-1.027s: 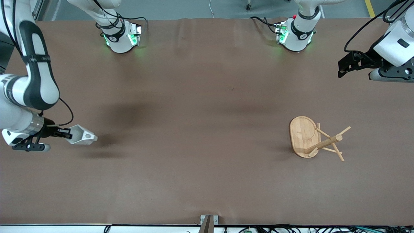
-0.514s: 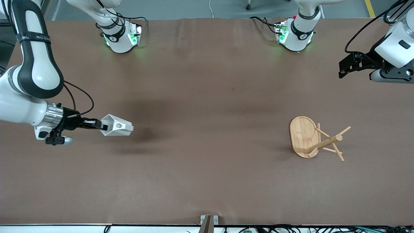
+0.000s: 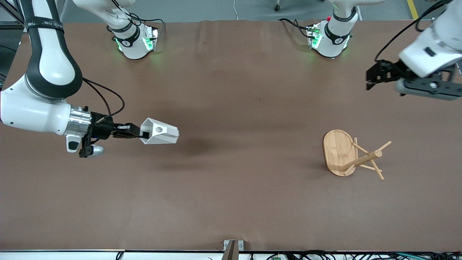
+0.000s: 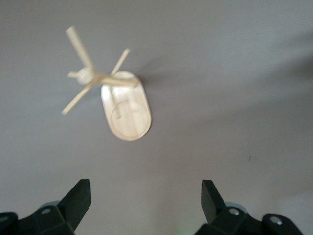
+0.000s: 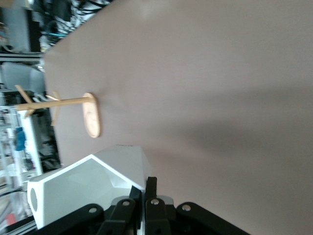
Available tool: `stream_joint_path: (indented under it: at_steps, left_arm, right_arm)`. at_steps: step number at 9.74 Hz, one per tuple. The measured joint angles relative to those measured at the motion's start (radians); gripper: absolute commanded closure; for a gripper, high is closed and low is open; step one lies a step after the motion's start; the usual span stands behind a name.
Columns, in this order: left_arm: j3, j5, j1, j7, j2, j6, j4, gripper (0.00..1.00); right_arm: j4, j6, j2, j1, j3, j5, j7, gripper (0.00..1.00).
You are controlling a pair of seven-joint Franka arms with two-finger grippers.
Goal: Hang cup on rack
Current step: 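Lift the cup with the right gripper while the left gripper approaches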
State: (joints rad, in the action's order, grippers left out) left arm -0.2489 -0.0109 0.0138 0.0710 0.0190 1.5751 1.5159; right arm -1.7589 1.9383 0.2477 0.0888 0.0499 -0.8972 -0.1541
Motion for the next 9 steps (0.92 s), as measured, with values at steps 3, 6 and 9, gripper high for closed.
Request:
stream_joint_path:
  at_steps: [3,6,9]
  left_arm:
    - [-0.104,0.000,0.062,0.024,0.023,0.106,0.000,0.00]
    - [-0.210,0.000,0.093,0.067,0.105,0.246,0.001,0.00]
    - [-0.269,-0.007,0.092,0.180,0.145,0.275,-0.001,0.00]
  right_arm:
    - [0.018,-0.005,0.000,0.007,-0.002,-0.268,0.007,1.00]
    - [0.020,-0.014,0.000,0.054,0.000,-0.390,0.008,1.00]
    - [0.020,-0.015,0.001,0.073,0.053,-0.447,0.019,1.00]
